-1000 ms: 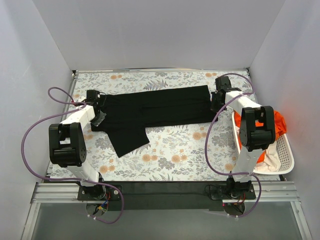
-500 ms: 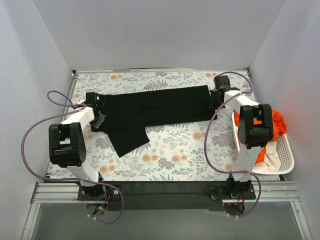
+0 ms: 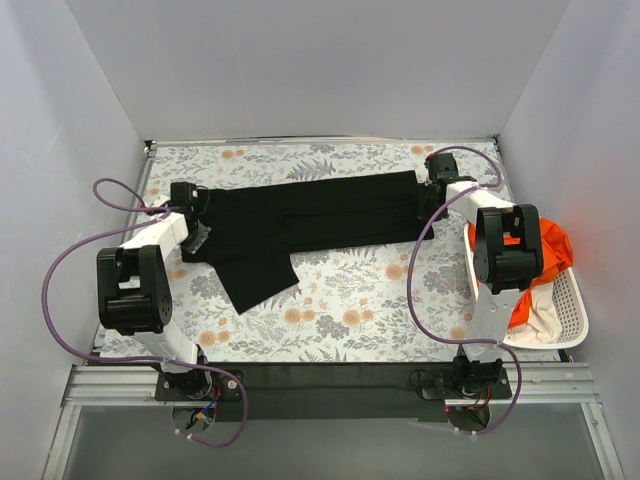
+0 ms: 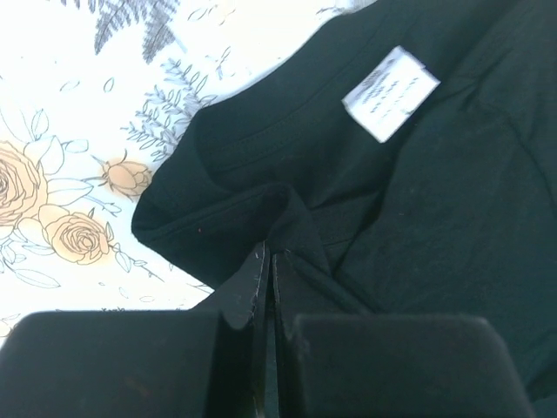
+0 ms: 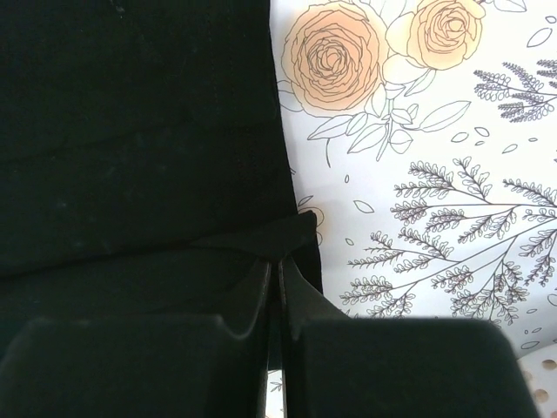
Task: Fold and stack the t-shirts
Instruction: Fold the tshirt
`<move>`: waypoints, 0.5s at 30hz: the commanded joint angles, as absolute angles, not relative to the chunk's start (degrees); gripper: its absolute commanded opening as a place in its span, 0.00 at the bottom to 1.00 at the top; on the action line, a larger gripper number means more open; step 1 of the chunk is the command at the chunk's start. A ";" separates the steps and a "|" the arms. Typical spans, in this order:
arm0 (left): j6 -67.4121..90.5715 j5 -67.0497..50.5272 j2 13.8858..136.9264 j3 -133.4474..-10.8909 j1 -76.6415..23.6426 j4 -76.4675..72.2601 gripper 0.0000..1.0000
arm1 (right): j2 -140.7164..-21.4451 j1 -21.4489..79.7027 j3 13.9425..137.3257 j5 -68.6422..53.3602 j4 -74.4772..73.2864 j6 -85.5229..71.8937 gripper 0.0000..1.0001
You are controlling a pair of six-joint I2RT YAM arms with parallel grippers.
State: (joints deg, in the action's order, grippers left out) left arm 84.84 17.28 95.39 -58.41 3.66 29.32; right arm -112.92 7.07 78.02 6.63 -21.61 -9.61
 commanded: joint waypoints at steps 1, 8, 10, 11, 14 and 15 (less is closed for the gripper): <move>83.32 20.39 91.85 -61.61 4.66 28.73 0.00 | -112.59 6.07 80.24 8.52 -19.60 -8.44 0.07; 82.62 20.92 92.01 -64.86 4.66 29.62 0.00 | -113.02 6.06 80.24 9.58 -19.60 -8.44 0.06; 82.53 20.57 92.98 -65.65 4.66 29.79 0.00 | -113.11 6.06 80.16 9.84 -19.60 -8.35 0.06; 82.53 20.39 93.42 -66.00 4.66 29.79 0.00 | -113.29 5.98 80.16 10.02 -19.69 -8.35 0.06; 82.79 20.04 95.01 -66.88 4.57 29.71 0.00 | -113.47 5.98 79.98 10.20 -19.60 -8.35 0.06; 82.79 19.95 96.05 -67.15 4.66 29.53 0.00 | -113.55 5.98 79.98 10.28 -19.60 -8.35 0.06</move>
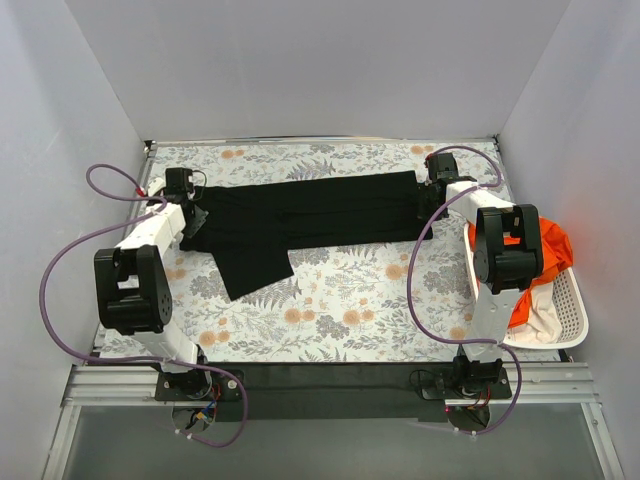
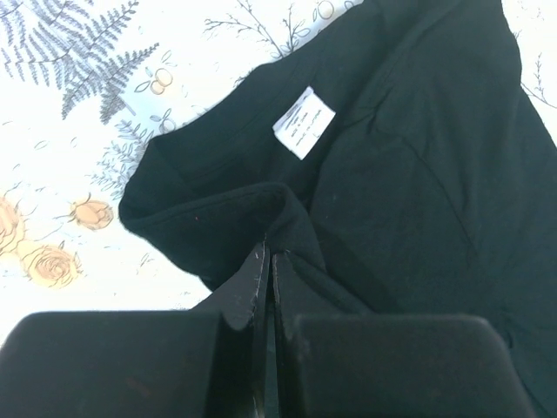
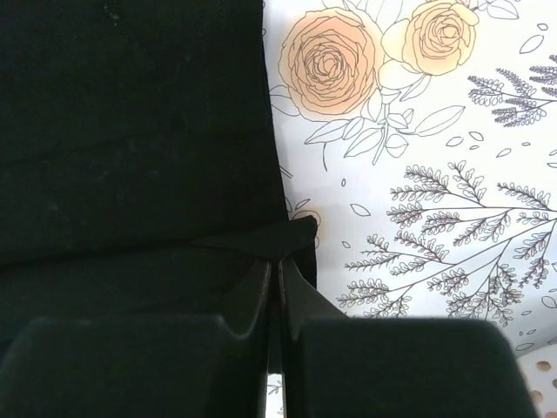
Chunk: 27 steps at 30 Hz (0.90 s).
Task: Fold and stack the t-shirts
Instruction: Fold the tshirt
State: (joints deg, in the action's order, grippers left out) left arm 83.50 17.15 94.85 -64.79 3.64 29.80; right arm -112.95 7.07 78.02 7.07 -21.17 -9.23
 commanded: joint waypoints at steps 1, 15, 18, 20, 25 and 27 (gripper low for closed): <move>82.79 19.95 96.59 -67.50 4.66 29.36 0.00 | -113.73 5.98 79.98 10.28 -19.69 -8.44 0.06; 81.83 18.99 98.88 -70.22 4.66 28.65 0.33 | -111.10 5.98 81.30 6.25 -19.60 -8.26 0.37; 80.69 18.98 94.76 -69.70 4.66 28.74 0.55 | -108.29 6.59 80.86 4.75 -19.51 -8.00 0.50; 80.07 18.64 92.30 -68.03 4.57 28.74 0.66 | -105.84 7.47 80.16 4.57 -19.51 -8.09 0.56; 79.71 16.35 81.41 -61.27 3.34 30.06 0.78 | -100.03 10.71 74.90 3.34 -19.42 -9.05 0.60; 80.42 15.21 78.33 -56.70 2.12 31.19 0.79 | -97.04 11.95 73.22 3.17 -19.42 -9.49 0.61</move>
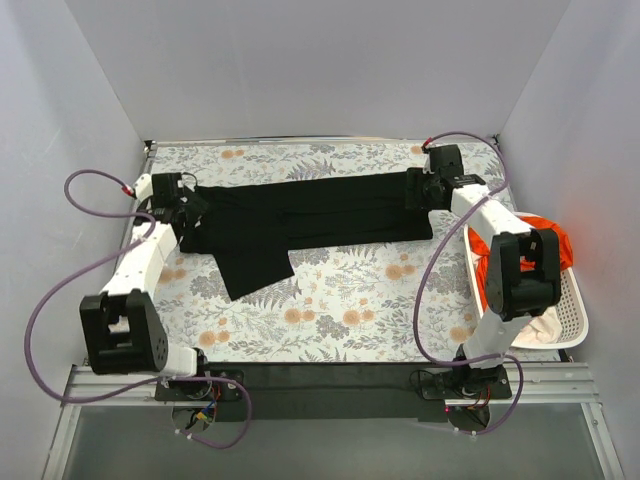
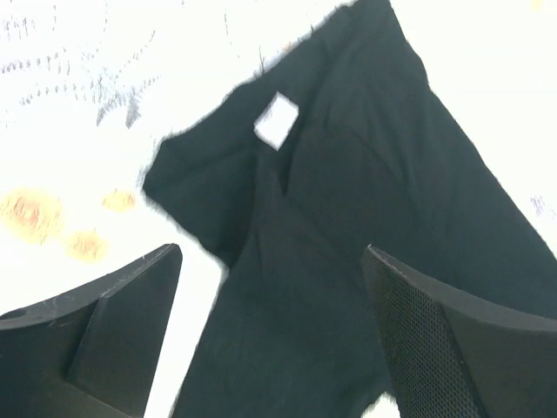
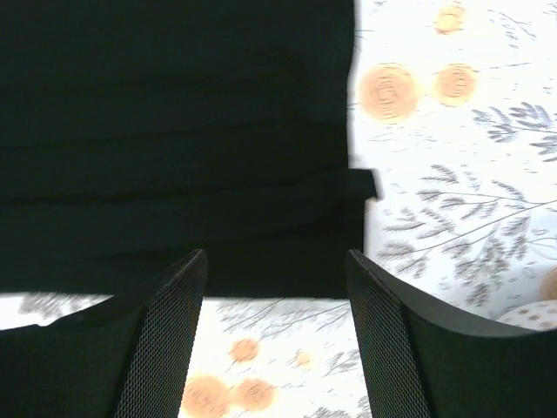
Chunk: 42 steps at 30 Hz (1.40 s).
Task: Fold and stack the t-shirts
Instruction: Fold the tshirt
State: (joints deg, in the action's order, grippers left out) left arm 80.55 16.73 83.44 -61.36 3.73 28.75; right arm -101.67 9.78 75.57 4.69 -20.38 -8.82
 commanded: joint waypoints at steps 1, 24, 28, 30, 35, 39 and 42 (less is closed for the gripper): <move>81.20 14.77 75.09 -55.12 1.50 31.72 0.79 | -96.07 12.65 72.08 3.08 -19.34 -9.67 0.61; 92.72 18.28 77.50 -38.32 -18.28 35.42 0.53 | -80.86 22.68 48.96 -2.55 -16.00 -10.81 0.61; 94.04 18.19 79.62 -37.97 -19.77 34.98 0.44 | -79.72 22.76 48.43 -2.11 -16.00 -10.72 0.62; 94.22 18.02 80.07 -37.97 -20.13 34.63 0.35 | -79.54 22.68 48.34 -1.85 -15.82 -10.64 0.62; 92.82 20.03 80.33 -42.34 -20.21 35.41 0.02 | -79.37 22.76 47.55 -1.23 -15.12 -10.55 0.62; 89.31 23.20 82.08 -51.46 -20.21 37.18 0.00 | -78.84 22.76 46.85 -0.35 -15.12 -10.28 0.62; 86.06 26.36 85.50 -57.90 -19.95 37.18 0.00 | -78.23 22.68 46.67 -0.26 -14.94 -10.11 0.62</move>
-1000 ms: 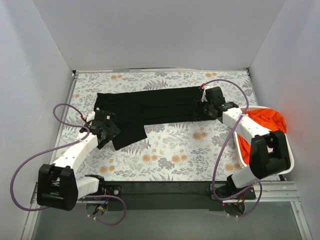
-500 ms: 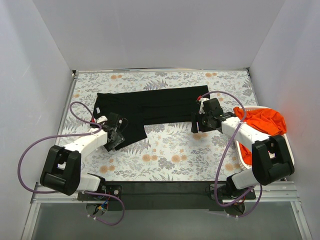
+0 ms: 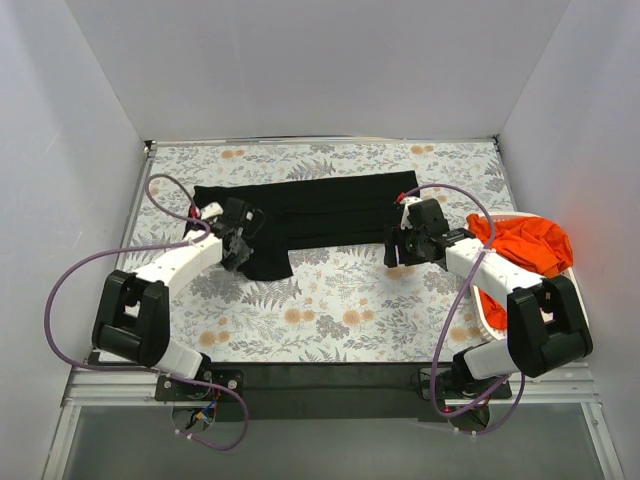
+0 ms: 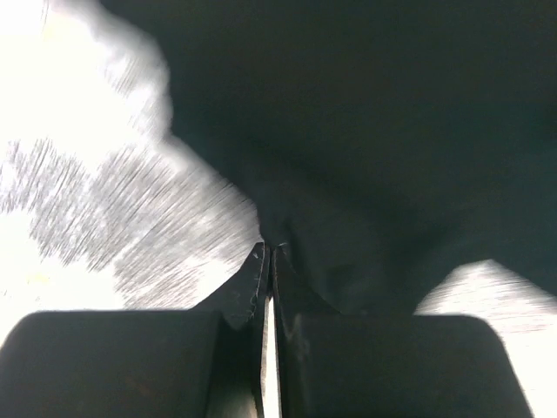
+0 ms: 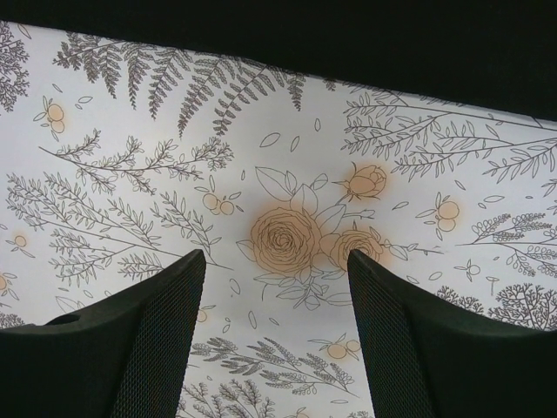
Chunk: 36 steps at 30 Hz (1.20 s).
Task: Fold and stack the t-shirts
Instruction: Fold the tshirt
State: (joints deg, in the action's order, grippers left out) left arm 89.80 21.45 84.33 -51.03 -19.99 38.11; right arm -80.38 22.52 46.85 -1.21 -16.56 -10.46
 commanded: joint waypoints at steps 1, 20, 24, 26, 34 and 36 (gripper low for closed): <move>85.44 27.06 86.65 -62.18 -19.69 37.09 0.00 | -78.05 22.76 46.76 -0.26 -15.03 -10.02 0.62; 71.37 25.93 111.70 -95.71 -12.83 26.20 0.00 | -77.34 22.76 47.29 4.04 -14.94 -9.76 0.62; 71.89 23.21 113.55 -97.64 -12.04 24.26 0.00 | -77.52 22.76 47.55 5.18 -14.77 -9.76 0.62; 72.07 22.07 114.34 -98.43 -11.69 23.04 0.00 | -77.78 22.76 47.81 5.71 -14.59 -9.84 0.62; 73.30 19.34 116.89 -100.28 -10.11 21.53 0.00 | -78.84 22.76 48.95 6.94 -14.15 -9.93 0.62; 73.48 19.34 116.89 -99.76 -9.84 21.01 0.00 | -79.45 22.76 49.48 7.29 -14.15 -9.84 0.62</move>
State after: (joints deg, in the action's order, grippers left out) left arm 73.10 20.03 117.71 -98.63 -10.55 23.07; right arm -78.63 22.52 46.81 5.87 -16.12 -10.11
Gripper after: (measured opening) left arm 0.018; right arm 0.621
